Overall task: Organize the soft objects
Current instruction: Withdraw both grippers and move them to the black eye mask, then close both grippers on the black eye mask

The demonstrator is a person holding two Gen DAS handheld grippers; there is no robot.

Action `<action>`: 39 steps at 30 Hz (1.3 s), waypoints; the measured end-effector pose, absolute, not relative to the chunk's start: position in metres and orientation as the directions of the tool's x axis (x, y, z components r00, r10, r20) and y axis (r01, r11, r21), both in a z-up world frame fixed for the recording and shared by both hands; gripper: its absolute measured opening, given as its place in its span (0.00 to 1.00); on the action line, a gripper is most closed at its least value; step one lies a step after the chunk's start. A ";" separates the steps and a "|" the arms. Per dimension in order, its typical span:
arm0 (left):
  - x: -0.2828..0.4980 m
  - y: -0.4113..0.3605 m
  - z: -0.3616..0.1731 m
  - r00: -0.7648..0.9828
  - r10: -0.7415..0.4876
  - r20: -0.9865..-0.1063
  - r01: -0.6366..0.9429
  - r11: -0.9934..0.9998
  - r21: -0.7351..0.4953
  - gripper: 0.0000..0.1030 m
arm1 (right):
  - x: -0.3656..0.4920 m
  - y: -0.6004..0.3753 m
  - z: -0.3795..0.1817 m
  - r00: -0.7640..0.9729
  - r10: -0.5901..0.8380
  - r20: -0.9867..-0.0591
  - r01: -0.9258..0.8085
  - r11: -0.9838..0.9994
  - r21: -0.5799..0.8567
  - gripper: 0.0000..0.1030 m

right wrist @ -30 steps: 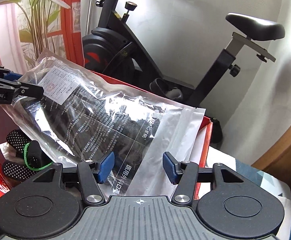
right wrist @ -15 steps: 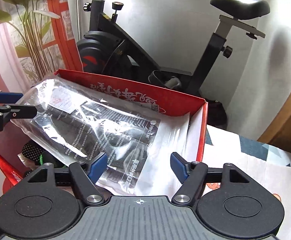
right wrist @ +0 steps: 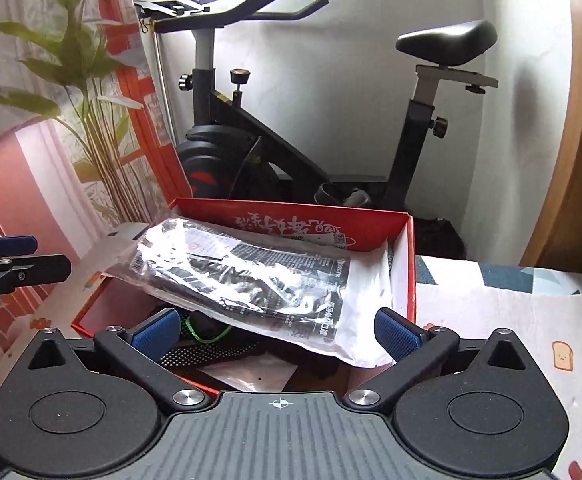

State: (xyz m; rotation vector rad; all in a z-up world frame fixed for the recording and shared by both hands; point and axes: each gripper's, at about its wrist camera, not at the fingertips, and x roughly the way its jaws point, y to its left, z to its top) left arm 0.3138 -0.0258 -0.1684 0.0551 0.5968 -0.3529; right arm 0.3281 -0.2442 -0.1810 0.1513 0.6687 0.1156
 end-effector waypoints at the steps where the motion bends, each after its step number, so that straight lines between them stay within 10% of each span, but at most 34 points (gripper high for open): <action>1: 0.308 -0.022 -0.168 0.771 -0.313 -0.555 0.338 0.939 -0.060 1.00 | 0.320 -0.242 -0.178 0.787 0.158 -0.596 -0.059 0.982 0.182 1.00; 16: 0.219 0.021 -0.223 0.758 -0.329 -0.564 0.301 0.943 -0.145 1.00 | 0.214 -0.230 -0.210 0.861 0.182 -0.475 -0.045 0.957 0.287 1.00; 39: 0.192 0.003 -0.339 0.590 -0.346 -0.729 0.278 0.935 -0.219 0.94 | 0.175 -0.197 -0.354 0.700 0.152 -0.697 0.007 0.976 0.220 1.00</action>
